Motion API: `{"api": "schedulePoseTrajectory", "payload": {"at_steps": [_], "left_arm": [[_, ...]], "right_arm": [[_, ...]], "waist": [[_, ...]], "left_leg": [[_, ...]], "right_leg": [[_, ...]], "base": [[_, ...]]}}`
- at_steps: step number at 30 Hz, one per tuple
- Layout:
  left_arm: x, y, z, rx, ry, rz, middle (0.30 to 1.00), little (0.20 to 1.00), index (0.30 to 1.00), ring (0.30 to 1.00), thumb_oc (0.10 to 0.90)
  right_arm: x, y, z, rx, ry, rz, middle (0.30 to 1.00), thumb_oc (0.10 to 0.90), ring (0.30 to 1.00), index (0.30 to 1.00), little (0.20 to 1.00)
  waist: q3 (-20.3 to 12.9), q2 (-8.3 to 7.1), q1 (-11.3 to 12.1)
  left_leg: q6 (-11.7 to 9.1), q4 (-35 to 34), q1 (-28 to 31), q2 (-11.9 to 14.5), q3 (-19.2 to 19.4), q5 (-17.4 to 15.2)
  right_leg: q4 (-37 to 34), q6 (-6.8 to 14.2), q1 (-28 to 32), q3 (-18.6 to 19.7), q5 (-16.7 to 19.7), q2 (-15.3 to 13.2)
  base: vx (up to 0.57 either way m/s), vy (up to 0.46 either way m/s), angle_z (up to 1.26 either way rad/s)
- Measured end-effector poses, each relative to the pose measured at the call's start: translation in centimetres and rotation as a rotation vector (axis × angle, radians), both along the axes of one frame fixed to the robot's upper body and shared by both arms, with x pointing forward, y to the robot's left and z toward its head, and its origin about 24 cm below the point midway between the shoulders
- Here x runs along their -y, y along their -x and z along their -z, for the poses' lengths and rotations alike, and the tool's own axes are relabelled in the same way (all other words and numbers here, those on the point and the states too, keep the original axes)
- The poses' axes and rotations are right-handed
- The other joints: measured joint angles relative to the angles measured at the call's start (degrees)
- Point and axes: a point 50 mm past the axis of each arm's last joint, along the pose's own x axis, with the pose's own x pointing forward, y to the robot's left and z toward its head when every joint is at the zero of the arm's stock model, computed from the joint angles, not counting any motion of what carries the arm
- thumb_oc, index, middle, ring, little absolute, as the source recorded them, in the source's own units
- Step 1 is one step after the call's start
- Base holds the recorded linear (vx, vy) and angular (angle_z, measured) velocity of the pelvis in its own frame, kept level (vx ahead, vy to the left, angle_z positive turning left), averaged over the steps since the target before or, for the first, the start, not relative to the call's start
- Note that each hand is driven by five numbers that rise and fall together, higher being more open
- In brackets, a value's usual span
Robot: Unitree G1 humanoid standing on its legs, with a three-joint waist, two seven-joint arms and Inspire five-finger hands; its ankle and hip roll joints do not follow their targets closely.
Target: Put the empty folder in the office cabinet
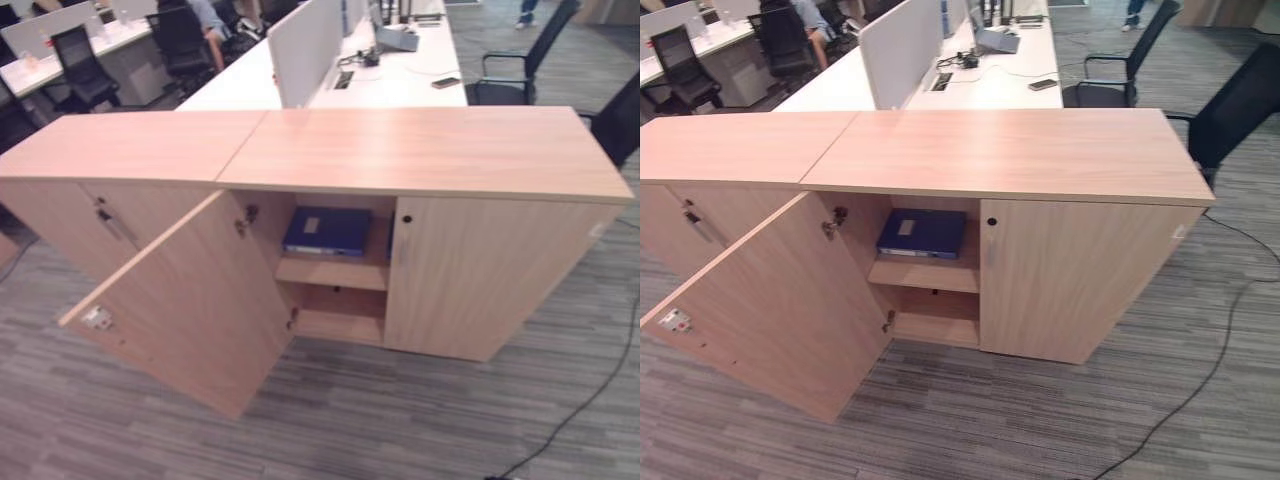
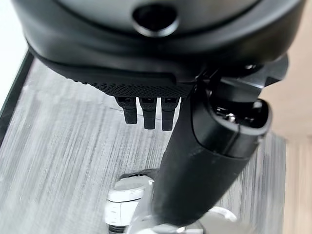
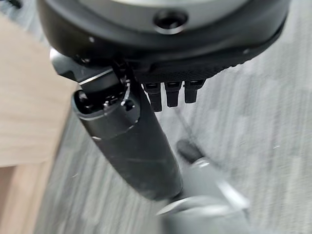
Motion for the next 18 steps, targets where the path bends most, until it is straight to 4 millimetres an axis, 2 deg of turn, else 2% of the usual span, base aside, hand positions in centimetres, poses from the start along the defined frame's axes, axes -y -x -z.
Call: {"api": "schedulePoseTrajectory", "payload": {"at_steps": [2, 5, 6, 11, 12, 13, 14, 15, 18], "left_arm": [[0.3, 0.0, -0.4, 0.063, 0.026, -0.039, 0.9, 0.9, 0.9, 0.9, 0.8], [-0.3, 0.7, -1.2, 0.141, 0.087, -0.225, 0.9, 0.9, 0.9, 0.9, 0.8], [-0.5, 0.8, -1.2, 0.144, 0.085, -0.256, 0.9, 0.9, 0.9, 0.9, 0.8], [-3.1, 1.8, -1.8, 0.154, 0.02, -0.413, 0.9, 0.9, 0.9, 0.9, 0.8], [-4.4, 1.8, -2.4, 0.18, -0.018, -0.437, 0.9, 0.9, 0.9, 0.9, 0.8], [-4.9, 1.5, -2.7, 0.202, -0.038, -0.448, 0.9, 0.9, 0.9, 0.9, 0.8], [-6.0, 0.5, -3.4, 0.256, -0.076, -0.471, 0.9, 0.9, 0.9, 0.9, 0.8], [-6.8, 0.2, -4.0, 0.296, -0.103, -0.48, 0.9, 0.9, 0.9, 0.9, 0.8], [-9.9, -3.1, -7.2, 0.486, -0.214, -0.492, 0.9, 0.9, 0.9, 0.9, 0.8]], "right_arm": [[-0.5, 0.2, 0.2, -0.005, -0.019, 0.012, 0.9, 0.8, 0.9, 0.9, 0.9], [-0.9, 0.4, 0.3, 0.009, -0.035, 0.032, 0.9, 0.8, 0.9, 0.9, 0.9], [-0.9, 0.6, 0.3, 0.003, -0.035, 0.04, 0.9, 0.8, 0.9, 0.9, 0.9], [-0.8, 1.5, 0.4, -0.006, -0.043, 0.103, 0.9, 0.8, 0.9, 0.9, 0.9], [-0.9, 1.6, 0.5, -0.008, -0.05, 0.113, 0.9, 0.8, 0.9, 0.9, 0.9], [-0.9, 1.8, 0.5, -0.011, -0.051, 0.113, 0.9, 0.8, 0.9, 0.9, 0.9], [-1.1, 1.5, 0.5, -0.002, -0.056, 0.111, 0.9, 0.8, 0.9, 0.9, 0.9], [-1.2, 1.8, 0.5, -0.006, -0.06, 0.112, 0.9, 0.8, 0.9, 0.9, 0.9], [-1.9, 2.2, 0.7, -0.005, -0.085, 0.114, 0.9, 0.8, 0.9, 0.9, 0.9]], "waist": [[-0.6, -0.19, 0.5], [-1.1, -0.13, 2.2], [-1.1, -0.24, 2.0], [-1.7, 0.16, 3.1], [-1.9, 0.39, 3.1], [-1.7, 0.05, 3.2], [-2.2, 0.56, 3.3], [-2.1, 0.13, 3.4], [-2.7, -0.53, 4.0]], "left_leg": [[-0.1, -1.2, 0.3, -0.3, -1.8, 1.0], [-0.5, -2.1, -0.4, -0.4, -4.0, 1.9], [-0.5, -2.0, -0.4, -0.4, -4.2, 2.0], [-0.7, -2.3, -0.4, -0.6, -4.4, 2.1], [-0.6, -2.3, -0.5, -0.6, -4.4, 2.2], [-0.6, -2.3, -0.5, -0.7, -4.5, 2.3], [-0.6, -2.2, -0.6, -0.8, -4.5, 2.4], [-0.5, -2.2, -0.7, -0.8, -4.5, 2.4], [-0.5, -2.2, -0.8, -0.9, -4.4, 2.6]], "right_leg": [[-0.9, 0.0, 0.8, -1.9, 0.2, 0.0], [-2.0, 0.1, 1.7, -4.2, 0.9, 0.2], [-2.3, 0.0, 2.0, -4.4, 0.9, 0.5], [-2.5, 0.1, 2.3, -4.6, 1.1, 0.4], [-2.6, 0.1, 2.2, -4.6, 1.2, 0.3], [-2.5, 0.1, 2.2, -4.6, 1.2, 0.3], [-2.6, 0.2, 2.1, -4.7, 1.3, 0.2], [-2.6, 0.2, 2.0, -4.7, 1.3, 0.2], [-2.4, 0.2, 1.7, -4.5, 1.4, 0.1]], "base": [[-0.05, 0.134, 0.6], [-0.04, 0.126, 0.3], [-0.02, 0.12, 0.2], [-0.01, 0.118, 0.04], [-0.01, 0.096, 0.02], [-0.01, 0.078, 0.03], [-0.01, 0.077, 0.03], [-0.01, 0.063, 0.02], [0.0, 0.06, -0.03]]}}
